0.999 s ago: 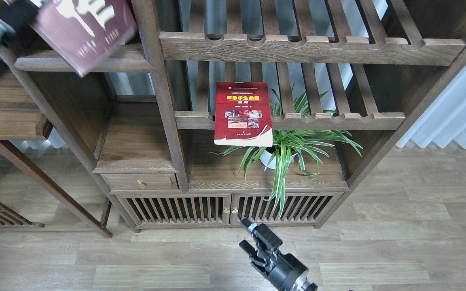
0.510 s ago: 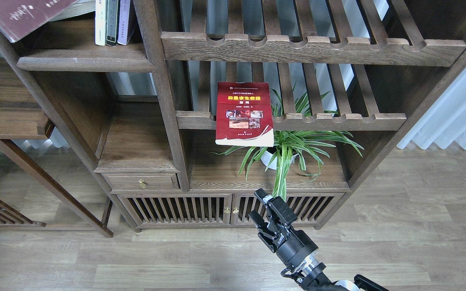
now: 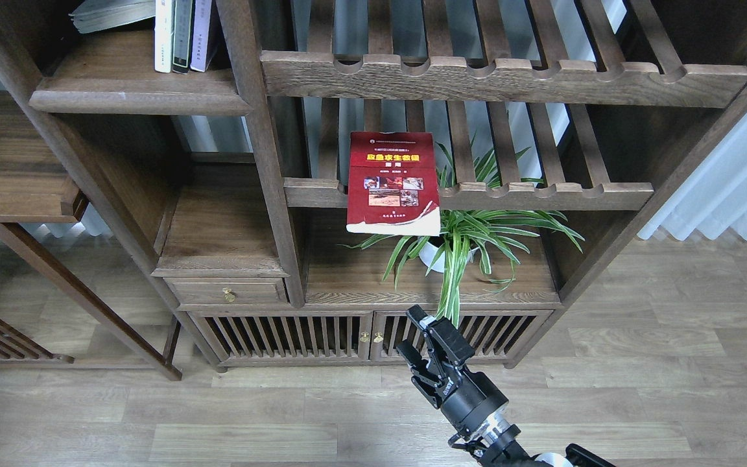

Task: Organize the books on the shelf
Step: 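Lift the maroon book with the left gripper onto the upper shelf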

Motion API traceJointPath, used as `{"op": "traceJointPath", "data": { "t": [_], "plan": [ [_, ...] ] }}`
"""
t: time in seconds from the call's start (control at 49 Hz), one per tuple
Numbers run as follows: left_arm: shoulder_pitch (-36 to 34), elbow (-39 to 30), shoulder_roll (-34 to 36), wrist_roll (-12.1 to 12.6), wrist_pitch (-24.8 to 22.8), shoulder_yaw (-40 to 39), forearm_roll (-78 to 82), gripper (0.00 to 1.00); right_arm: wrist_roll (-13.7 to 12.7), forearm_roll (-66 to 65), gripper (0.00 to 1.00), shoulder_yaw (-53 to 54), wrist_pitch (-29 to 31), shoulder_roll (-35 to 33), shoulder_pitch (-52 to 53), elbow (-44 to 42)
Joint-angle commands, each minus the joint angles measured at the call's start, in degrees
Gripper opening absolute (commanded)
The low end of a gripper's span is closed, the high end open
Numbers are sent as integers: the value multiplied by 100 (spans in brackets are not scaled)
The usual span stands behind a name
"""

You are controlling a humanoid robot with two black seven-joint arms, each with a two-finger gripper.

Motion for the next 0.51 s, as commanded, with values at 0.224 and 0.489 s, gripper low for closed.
{"op": "traceJointPath", "data": {
  "t": [0.224,0.489],
  "plan": [
    [-489,1244,-1259,-13,0,-98,1538,3,5,0,98,4,0,0,-1,8],
    [-604,1764,-1708,-39,0,-63,1864,6,5,0,98,13,0,26,-1,8]
  ]
}}
